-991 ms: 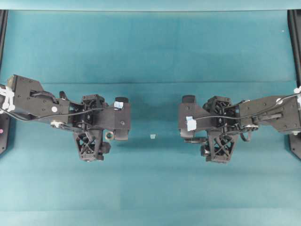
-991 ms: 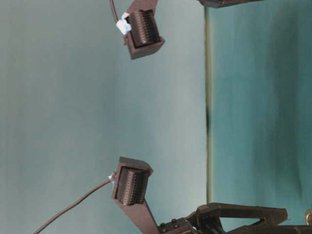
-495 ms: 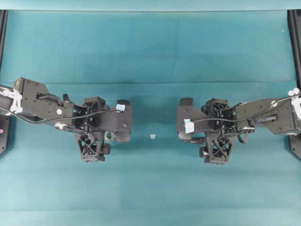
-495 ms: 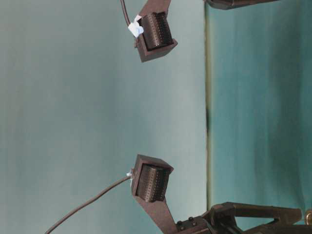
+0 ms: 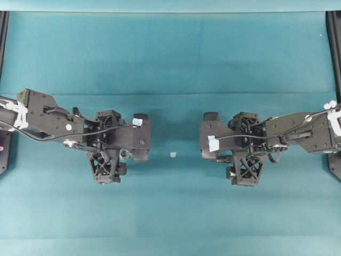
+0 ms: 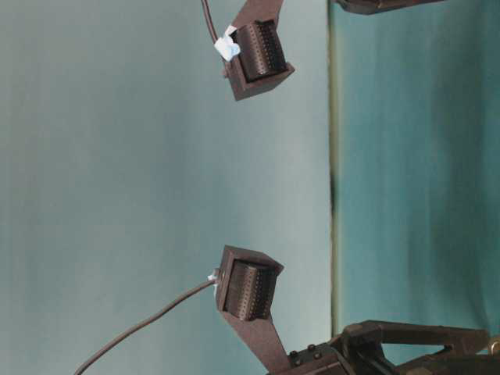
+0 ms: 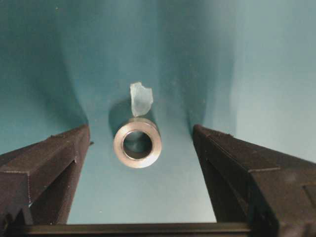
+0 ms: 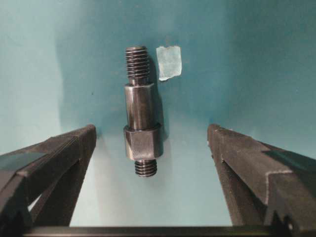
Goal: Insert the washer onto the shaft with both hands.
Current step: 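Close left gripper on washer and right gripper on shaft hex collar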
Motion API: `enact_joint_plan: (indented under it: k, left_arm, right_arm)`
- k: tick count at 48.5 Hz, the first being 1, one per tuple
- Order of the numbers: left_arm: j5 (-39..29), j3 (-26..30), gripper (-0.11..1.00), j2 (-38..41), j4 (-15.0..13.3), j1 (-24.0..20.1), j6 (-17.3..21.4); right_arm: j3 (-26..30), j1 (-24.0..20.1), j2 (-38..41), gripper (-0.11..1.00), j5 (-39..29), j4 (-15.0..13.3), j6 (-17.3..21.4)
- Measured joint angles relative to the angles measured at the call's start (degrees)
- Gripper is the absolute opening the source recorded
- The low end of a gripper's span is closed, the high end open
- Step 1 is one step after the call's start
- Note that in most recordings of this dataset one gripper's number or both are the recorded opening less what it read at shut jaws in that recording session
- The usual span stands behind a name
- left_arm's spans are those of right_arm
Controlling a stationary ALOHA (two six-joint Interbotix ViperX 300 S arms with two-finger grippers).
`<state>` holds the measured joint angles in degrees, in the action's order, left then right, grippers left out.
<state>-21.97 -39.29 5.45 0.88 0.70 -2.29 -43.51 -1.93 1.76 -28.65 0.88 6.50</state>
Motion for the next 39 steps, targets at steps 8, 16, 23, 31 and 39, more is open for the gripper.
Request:
enact_joint_plan:
  k: [8, 16, 23, 31, 39]
  left_arm:
    - [-0.1, 0.1, 0.89, 0.0, 0.0, -0.4, 0.2]
    - [-0.2, 0.0, 0.89, 0.0, 0.0, -0.7, 0.2]
    - [-0.3, 0.0, 0.89, 0.0, 0.0, -0.7, 0.1]
    - [-0.3, 0.0, 0.89, 0.0, -0.1, -0.6, 0.1]
    - [-0.3, -0.1, 0.89, -0.1, -0.1, -0.6, 0.1]
  right_arm:
    - [0.0, -0.1, 0.0, 0.93, 0.0, 0.0, 0.0]
    - [0.0, -0.1, 0.0, 0.93, 0.1, 0.0, 0.1]
    - [-0.1, -0.1, -0.1, 0.93, 0.0, 0.0, 0.0]
    - [-0.4, -0.1, 0.0, 0.93, 0.0, 0.0, 0.0]
    - [-0.4, -0.1, -0.1, 0.93, -0.1, 0.0, 0.0]
